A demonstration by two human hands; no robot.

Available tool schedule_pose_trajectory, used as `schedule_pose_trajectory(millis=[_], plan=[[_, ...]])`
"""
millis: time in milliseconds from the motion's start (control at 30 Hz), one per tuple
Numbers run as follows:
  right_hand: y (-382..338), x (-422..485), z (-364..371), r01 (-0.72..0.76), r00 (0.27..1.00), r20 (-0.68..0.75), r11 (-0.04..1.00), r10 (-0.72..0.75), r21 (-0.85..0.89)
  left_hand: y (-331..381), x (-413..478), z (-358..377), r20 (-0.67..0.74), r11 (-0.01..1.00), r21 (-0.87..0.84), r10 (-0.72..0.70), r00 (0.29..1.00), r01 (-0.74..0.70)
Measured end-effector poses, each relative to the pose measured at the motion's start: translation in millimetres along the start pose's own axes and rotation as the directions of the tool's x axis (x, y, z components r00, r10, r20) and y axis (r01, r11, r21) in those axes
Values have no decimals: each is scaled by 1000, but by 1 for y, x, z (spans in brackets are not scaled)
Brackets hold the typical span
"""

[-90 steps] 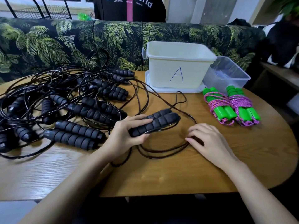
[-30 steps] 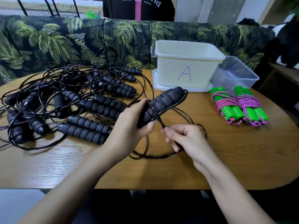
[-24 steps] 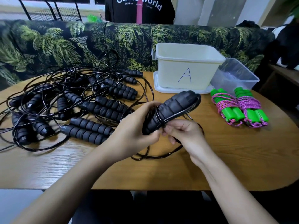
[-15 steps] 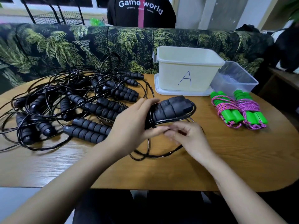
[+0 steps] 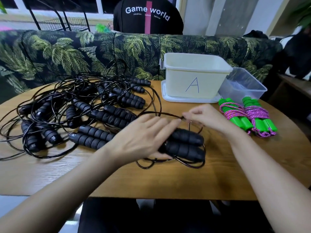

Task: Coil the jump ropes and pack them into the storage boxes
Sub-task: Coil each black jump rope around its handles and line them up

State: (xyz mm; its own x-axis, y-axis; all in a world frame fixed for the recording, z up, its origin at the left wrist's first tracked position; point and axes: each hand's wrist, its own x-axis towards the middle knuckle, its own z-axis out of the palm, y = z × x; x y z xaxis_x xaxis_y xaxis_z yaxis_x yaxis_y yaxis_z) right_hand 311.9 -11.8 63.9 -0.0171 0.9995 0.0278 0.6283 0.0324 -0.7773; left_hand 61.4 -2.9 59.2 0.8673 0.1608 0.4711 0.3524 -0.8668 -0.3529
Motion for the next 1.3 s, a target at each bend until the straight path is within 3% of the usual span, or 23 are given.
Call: schedule_pose_trajectory(millis=[67,200,367,533,600,800,967,1067,1233,1300], plan=[[-23,16,5,23,991,-131,995,-35,-93,14,4,7,64,998,46,-38,997,36],[-53,5,13,76,927,-347,979,-139,-188,15,3,12,64,914,142,-390,918,379],[-68,-49,42,205,850,-388,902,-356,-380,0,3,17,80,804,334,-544,836,491],[-45,-83,64,299,800,-349,828,-488,-474,-20,-1,20,127,745,288,-653,747,602],[-33,-91,68,332,794,-322,811,-516,-482,-26,-4,21,149,729,213,-682,716,650],[-7,-90,70,306,760,-311,735,-571,-605,-26,-2,11,147,714,-62,-685,714,698],[5,-78,92,351,682,-183,536,-708,-768,-14,8,8,168,675,-228,-682,711,702],[7,-70,108,353,641,-139,451,-755,-820,-6,12,10,136,679,-231,-686,715,696],[13,-65,92,363,647,-175,502,-742,-785,-21,3,10,65,665,-159,-730,680,729],[18,-64,76,370,696,-193,576,-692,-729,-31,-6,11,43,656,-155,-742,669,739]])
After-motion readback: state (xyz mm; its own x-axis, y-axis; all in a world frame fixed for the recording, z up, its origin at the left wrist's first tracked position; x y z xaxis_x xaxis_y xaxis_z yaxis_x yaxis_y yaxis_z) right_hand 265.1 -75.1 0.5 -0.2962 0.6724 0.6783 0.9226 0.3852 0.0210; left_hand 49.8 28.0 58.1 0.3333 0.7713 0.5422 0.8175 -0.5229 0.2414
